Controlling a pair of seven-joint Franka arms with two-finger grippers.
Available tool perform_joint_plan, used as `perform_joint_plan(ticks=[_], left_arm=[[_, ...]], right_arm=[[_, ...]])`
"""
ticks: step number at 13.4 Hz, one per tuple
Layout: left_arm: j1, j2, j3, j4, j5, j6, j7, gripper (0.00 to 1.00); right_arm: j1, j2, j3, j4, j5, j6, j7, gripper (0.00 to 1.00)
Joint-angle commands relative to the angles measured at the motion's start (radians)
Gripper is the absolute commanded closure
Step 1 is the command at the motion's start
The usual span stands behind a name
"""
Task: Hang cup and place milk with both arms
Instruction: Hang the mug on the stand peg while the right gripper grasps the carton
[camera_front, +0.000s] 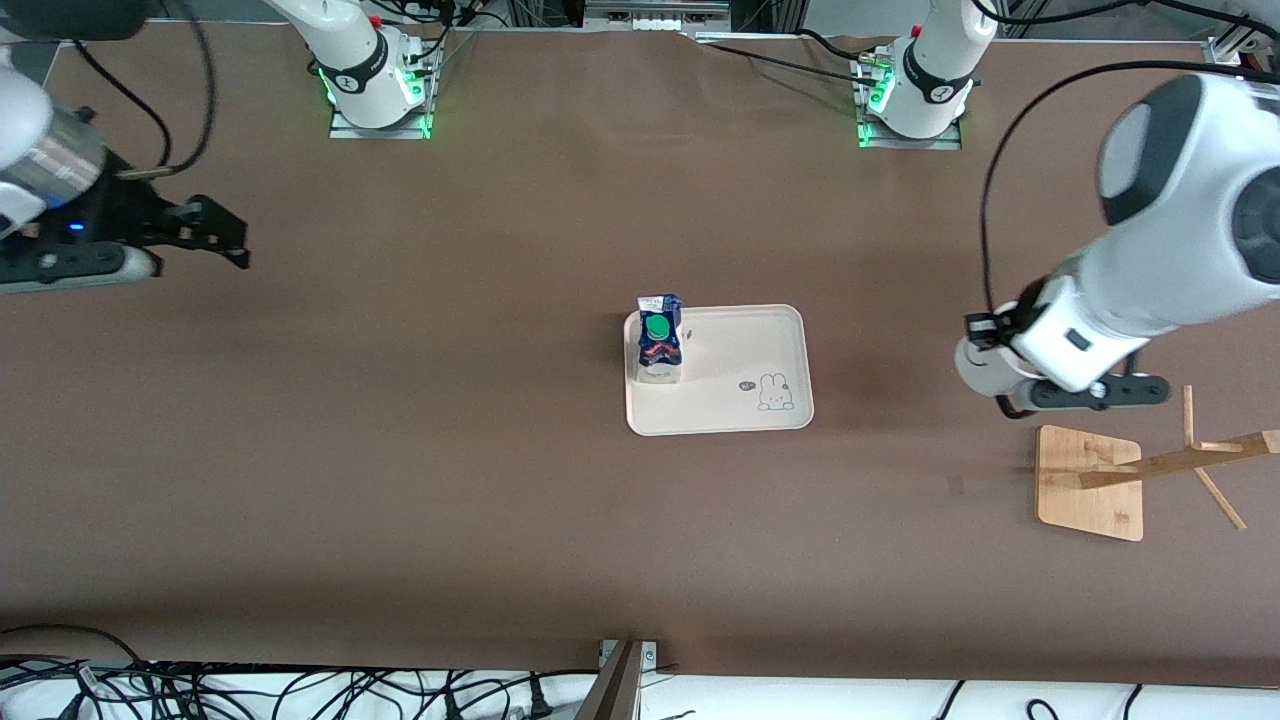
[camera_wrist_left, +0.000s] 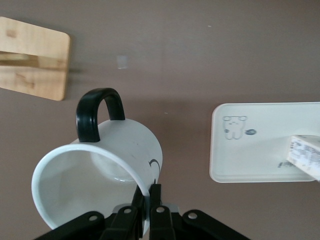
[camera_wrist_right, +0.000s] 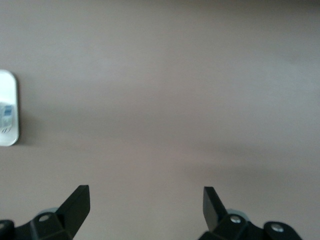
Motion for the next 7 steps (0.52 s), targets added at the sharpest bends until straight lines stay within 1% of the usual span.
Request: perform_joint_plan(ticks=[1,3,4,5,7], left_arm=[[0.08,-0.007,-0.011,0.029,0.018,-0.027,0.141,1.0],[0.126,-0.012,-0.011,0.029,0.016,-0.027,0.218,1.0],[0.128,-0.012,-0.011,0.031,0.021,-0.027,0.239,1.0],[0.129,-0.015,-0.013,0.031,0.039,-0.027,0.246,1.0],[0.14,-0.013,-0.011,0.031,0.085,-0.027,0.252,1.0]], right_arm=[[0.086,0.091,0.004,0.025,0.014,-0.008,-0.01,0.0],[0.166,0.142,0.023,0.044,0.036,0.018,0.016,0.0],[0.219,0.194,0.023,0.089,0.044,0.043,0.064,0.0],[0.262,0.249,0.024,0.141,0.044,0.049,0.155,0.0],[0.351,0.379,0.024,0.268,0.044,0.055,0.314,0.0]])
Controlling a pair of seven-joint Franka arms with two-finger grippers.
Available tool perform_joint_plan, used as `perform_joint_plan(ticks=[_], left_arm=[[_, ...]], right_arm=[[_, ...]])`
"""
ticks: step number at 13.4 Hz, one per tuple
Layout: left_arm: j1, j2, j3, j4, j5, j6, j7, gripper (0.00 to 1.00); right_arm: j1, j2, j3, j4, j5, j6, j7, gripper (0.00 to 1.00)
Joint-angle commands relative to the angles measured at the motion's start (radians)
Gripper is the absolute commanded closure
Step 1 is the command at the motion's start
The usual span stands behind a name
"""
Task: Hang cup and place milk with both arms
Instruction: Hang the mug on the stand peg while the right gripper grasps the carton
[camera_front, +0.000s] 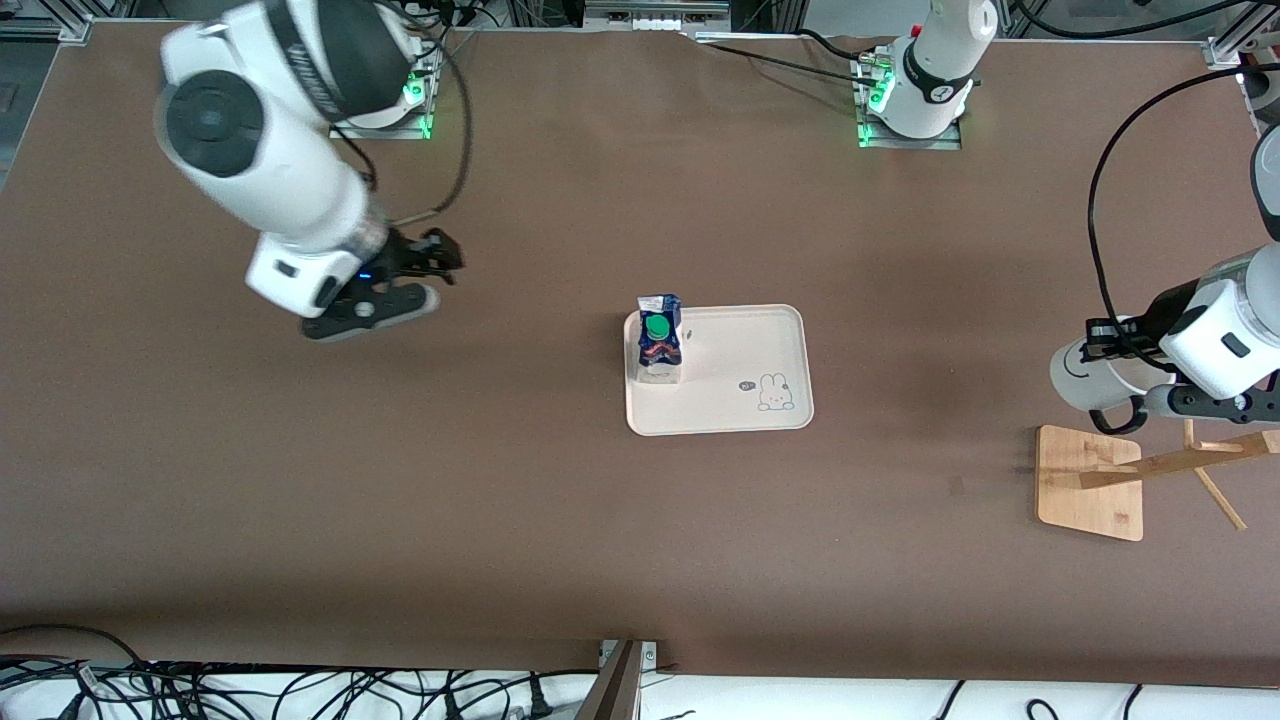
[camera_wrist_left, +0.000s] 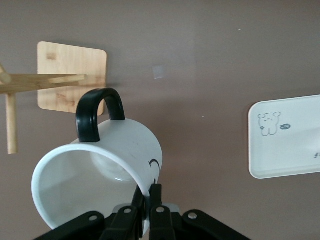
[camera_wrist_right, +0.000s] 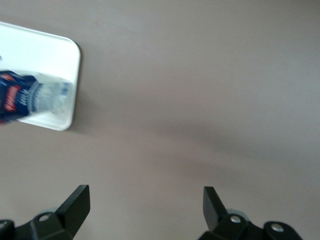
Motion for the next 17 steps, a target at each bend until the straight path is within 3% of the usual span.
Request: perform_joint_plan(ticks=[1,7,12,17], left_arm=[[0.011,-0.011,-0.011,0.021,0.056,-0.021,0.039,1.0],[0.02,0.055,0.008,0.141,0.077,0.02,0.112,1.0],[0.037,0.083,0.008,0.141,0.068,0.022,0.12,1.0],[0.104,0.098,0.008,0.141,0.064,0.023,0.123,1.0]], right_arm=[[0.1,0.183,-0.005,0.205,0.013,-0.019,0.185,0.0],[0.242,0.317,0.001,0.255,0.013,0.163,0.406,0.0],[0.302,0.43,0.0,0.368,0.009,0.223,0.567,0.0],[0.337,0.467,-0.006,0.371,-0.018,0.268,0.578,0.0]])
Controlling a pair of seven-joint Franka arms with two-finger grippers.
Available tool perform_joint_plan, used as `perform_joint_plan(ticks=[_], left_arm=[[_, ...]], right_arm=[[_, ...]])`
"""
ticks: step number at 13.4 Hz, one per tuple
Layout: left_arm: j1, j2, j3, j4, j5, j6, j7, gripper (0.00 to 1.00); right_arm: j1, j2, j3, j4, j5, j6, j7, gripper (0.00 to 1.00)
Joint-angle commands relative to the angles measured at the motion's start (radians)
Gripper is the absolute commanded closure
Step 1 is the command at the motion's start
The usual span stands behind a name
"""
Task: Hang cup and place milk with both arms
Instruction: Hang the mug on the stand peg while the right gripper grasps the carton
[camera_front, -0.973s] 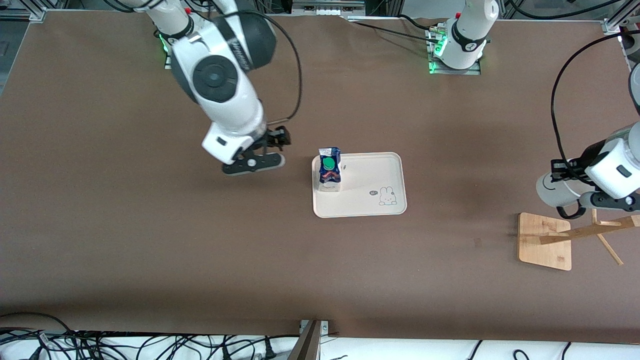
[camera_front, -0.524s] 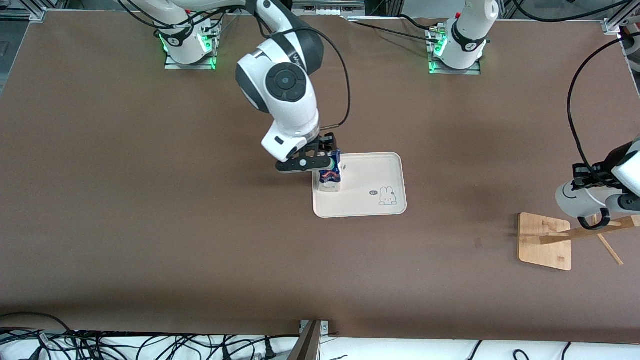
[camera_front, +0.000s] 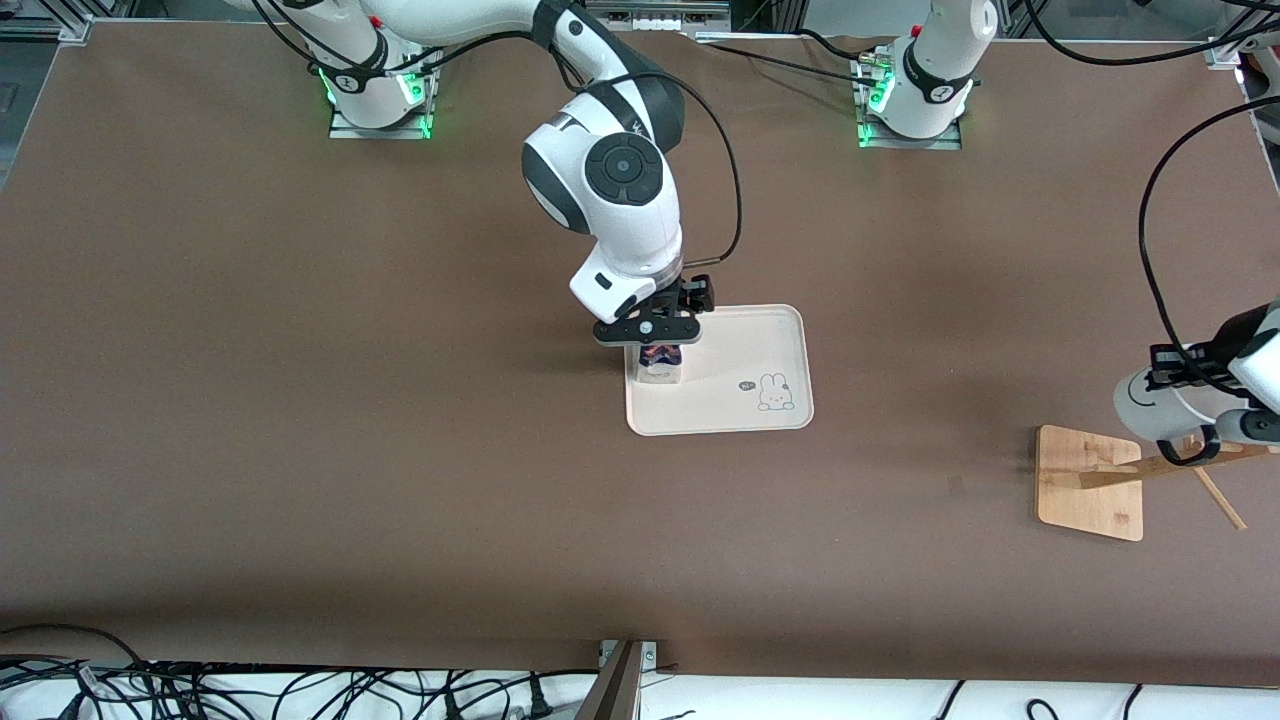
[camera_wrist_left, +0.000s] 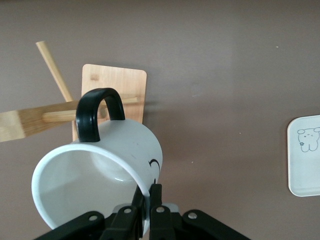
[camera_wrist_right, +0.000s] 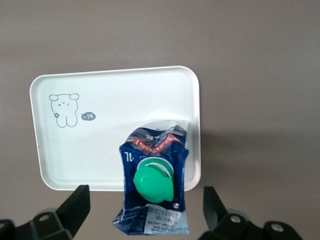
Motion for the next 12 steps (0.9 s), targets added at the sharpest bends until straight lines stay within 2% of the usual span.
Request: perform_joint_plan(ticks=[1,2,3,4,5,7,9,10,12], left_arm=[[0.039,0.028,-0.006,0.039,0.011,-0.007,0.029,1.0],[0.047,0.03,-0.006,0.034,0.01,-0.007,0.029,1.0],[0.048,0.03,-0.006,0.032,0.013,-0.008,0.029,0.93],[0.047,0.03,-0.006,0.032,0.02,-0.01,0.028,0.36],[0.048,0.03,-0.009,0.031,0.005,-0.009,0.014,0.0],[0.048,0.027,-0.007,0.031,-0.007,-0.01,0.021,0.0],[0.041,0.022,-0.016,0.031,-0.001,-0.013,0.015,0.0],[0.033,0.018,-0.021,0.029,0.0,-0.022,0.009,0.0],[-0.005,0.001,-0.024,0.028,0.005,-0.071,-0.014,0.0]], right_arm=[[0.031,0.044,-0.012,0.036,-0.03,0.028,0.023,0.0],[0.031,0.049,-0.012,0.034,-0.035,0.031,0.021,0.0],[0.031,0.052,-0.013,0.034,-0.035,0.031,0.019,0.01],[0.031,0.052,-0.015,0.033,-0.036,0.03,0.015,0.13],[0.031,0.052,-0.015,0.033,-0.038,0.025,0.01,0.27],[0.023,0.049,-0.015,0.033,-0.038,0.021,0.003,0.55],[0.02,0.046,-0.016,0.033,-0.036,0.019,0.0,0.73],[0.019,0.044,-0.016,0.034,-0.036,0.017,0.0,0.77],[0.009,0.037,-0.016,0.036,-0.035,-0.01,-0.007,0.77]])
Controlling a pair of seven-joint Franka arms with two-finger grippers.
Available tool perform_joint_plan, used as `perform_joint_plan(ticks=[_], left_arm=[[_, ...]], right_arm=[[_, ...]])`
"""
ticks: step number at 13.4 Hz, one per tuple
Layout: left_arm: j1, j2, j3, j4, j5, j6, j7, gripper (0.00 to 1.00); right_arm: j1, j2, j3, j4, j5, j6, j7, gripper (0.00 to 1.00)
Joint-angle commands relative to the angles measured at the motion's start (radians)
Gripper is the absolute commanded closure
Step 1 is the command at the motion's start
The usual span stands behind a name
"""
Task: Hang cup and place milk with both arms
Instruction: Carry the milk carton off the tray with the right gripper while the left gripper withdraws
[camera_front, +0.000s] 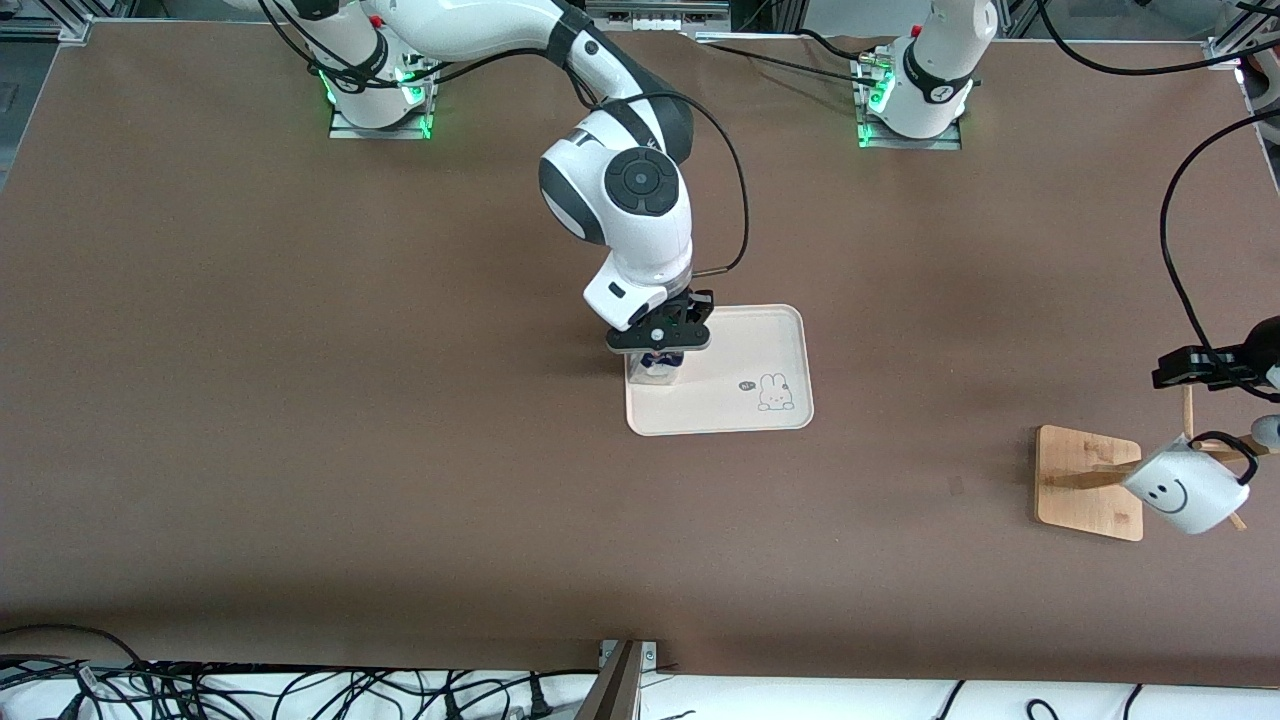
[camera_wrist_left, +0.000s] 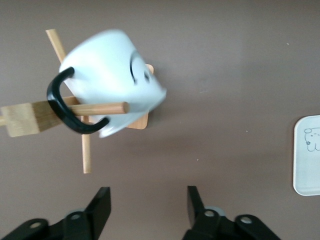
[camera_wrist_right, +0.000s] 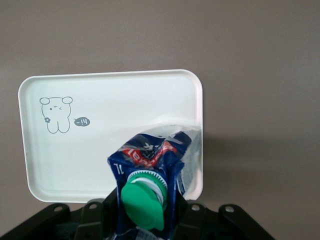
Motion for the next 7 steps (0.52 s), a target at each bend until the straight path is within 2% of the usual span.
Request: perform_joint_plan(ticks=[1,5,7], left_arm=[[-0.062,-0.024,-0.003,0.019,0.006,-0.079,-0.048,0.0],[-0.178,-0.096,-0.003,-0.05,0.008,-0.089,-0.097,0.0],[-0.212,-0.113,-0.017,-0.051,0.002,-0.096,-0.094,0.0]], right_arm=[[-0.012,-0.012,0.0,0.026,-0.012,-0.051,-0.015,0.77],[-0.079,-0.09,0.001,0.019,0.014,-0.128,-0.116,0.75],[-0.155,-0.133,0.0,0.01,0.093,-0.196,-0.228,0.75]])
